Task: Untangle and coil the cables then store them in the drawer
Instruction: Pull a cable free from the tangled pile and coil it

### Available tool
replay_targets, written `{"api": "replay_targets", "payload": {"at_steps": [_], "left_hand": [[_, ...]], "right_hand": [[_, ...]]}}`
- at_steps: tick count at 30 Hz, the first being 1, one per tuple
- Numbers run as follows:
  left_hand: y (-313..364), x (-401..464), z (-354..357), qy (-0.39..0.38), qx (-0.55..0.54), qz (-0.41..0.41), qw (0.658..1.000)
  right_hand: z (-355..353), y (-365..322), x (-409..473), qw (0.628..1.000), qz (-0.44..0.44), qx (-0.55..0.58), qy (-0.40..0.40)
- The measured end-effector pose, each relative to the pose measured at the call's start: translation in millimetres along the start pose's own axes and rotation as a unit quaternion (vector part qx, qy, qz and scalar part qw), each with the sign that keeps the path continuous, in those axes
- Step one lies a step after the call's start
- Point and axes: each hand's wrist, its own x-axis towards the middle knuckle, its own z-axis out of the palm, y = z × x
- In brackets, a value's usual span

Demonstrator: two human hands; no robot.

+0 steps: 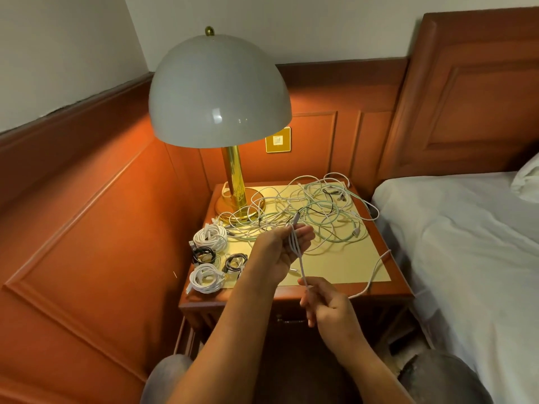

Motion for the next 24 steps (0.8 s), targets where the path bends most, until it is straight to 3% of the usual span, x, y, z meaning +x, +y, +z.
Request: {"api": "replay_targets", "payload": {"at_steps": [5,13,17,21,24], "left_hand": [[-7.5,-9.9,-5.4,0.000,0.000,0.006,1.000],[-7.5,-20.8,-22.9,0.005,0.029,0.054,0.998],[-1.3,-24.9,-27.5,-0.017,0.054,0.087,0.995],[-0.2,-29.0,-31.1,-0.047,0.106,0.099,0.988],[-2.2,-32.6,-30.7,-0.068,0.157,0.105,0.980]], "right_hand": [[4.4,10.7,8.4,0.997,0.066,0.044,-0.016],[-0.4,4.7,34.7,0.985,0.105,-0.134,-0.011],[-12.3,-6.4,55.6,0.968,0.072,-0.238,-0.021],[-29.4,-18.6,86.2,0.976,0.013,-0.204,-0.080],[-38.5,-37.1,105.8,0.975,-0.019,-0.213,-0.067]]}}
